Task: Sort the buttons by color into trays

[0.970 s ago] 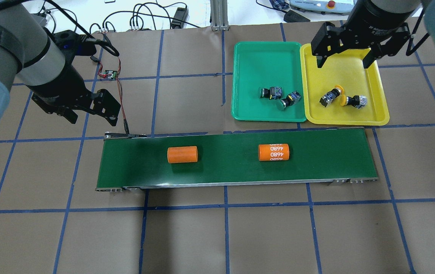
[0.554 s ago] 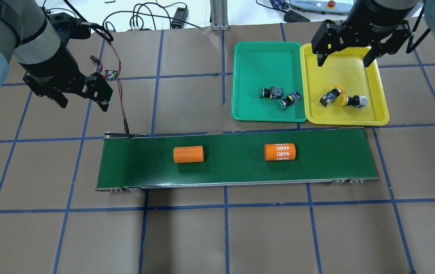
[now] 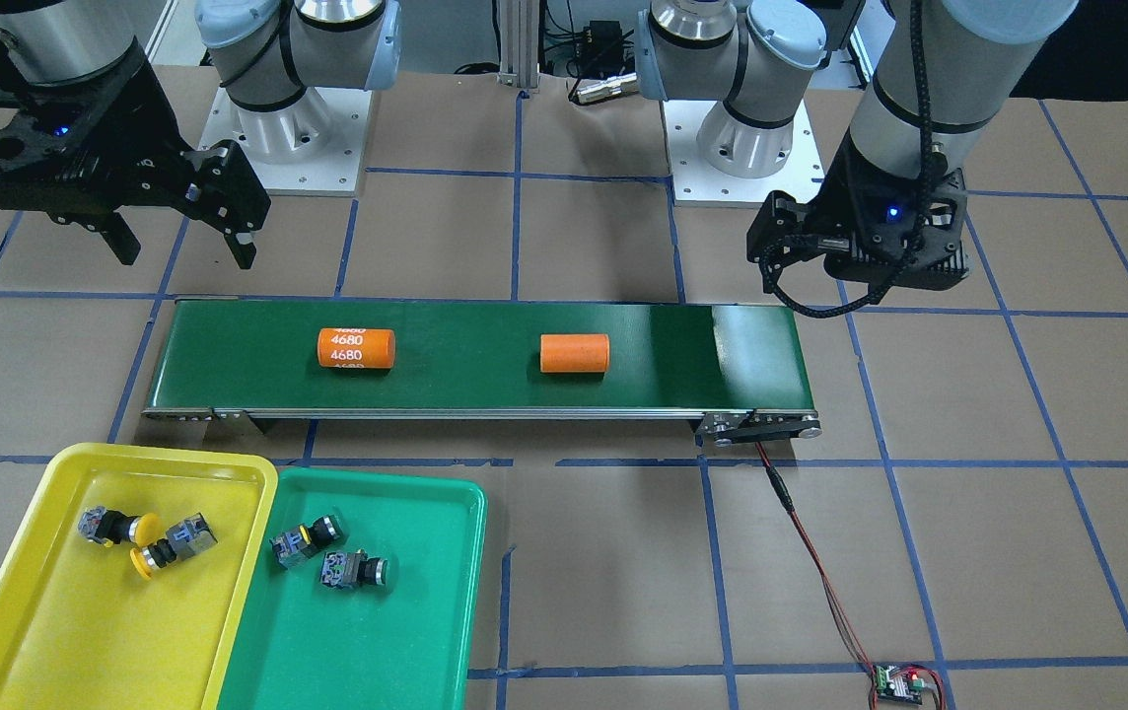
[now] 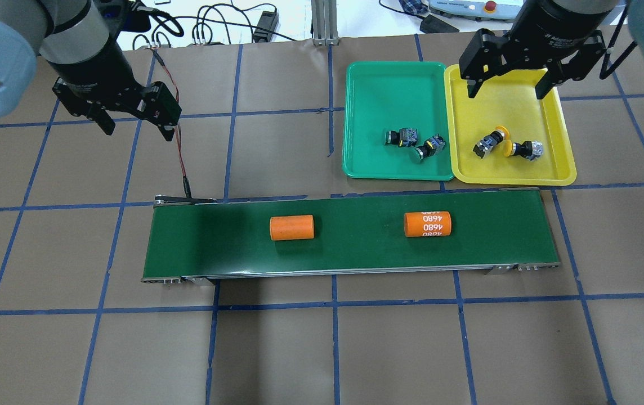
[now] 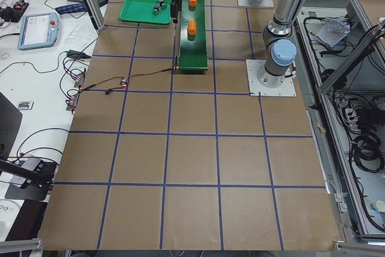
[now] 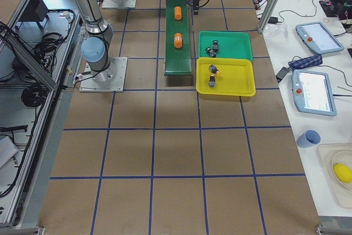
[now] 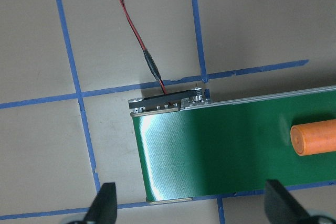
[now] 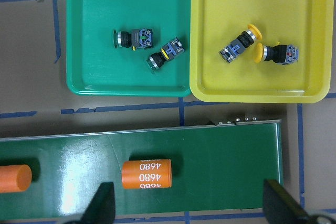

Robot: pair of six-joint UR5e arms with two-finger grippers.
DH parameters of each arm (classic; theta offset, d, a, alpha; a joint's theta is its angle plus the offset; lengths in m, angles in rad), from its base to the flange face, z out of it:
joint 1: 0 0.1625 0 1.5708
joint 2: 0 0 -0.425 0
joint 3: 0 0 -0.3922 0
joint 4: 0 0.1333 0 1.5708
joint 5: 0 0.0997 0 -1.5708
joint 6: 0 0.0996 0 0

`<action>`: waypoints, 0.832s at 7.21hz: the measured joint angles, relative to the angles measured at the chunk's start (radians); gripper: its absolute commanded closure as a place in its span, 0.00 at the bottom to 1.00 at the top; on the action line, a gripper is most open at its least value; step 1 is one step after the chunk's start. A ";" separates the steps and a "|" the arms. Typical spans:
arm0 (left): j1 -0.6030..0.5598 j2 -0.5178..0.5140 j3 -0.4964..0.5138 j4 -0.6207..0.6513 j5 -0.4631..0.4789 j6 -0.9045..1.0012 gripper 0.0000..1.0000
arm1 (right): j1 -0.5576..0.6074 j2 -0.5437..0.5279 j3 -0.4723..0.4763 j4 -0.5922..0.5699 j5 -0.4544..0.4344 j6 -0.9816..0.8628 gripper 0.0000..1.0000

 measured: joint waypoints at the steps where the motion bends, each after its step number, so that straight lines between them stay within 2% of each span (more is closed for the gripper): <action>1: -0.008 0.013 -0.012 -0.001 -0.001 0.003 0.00 | 0.000 0.000 0.000 0.001 0.001 0.000 0.00; 6: -0.014 0.043 -0.057 0.014 -0.033 -0.020 0.00 | 0.000 0.001 0.000 0.003 0.000 -0.001 0.00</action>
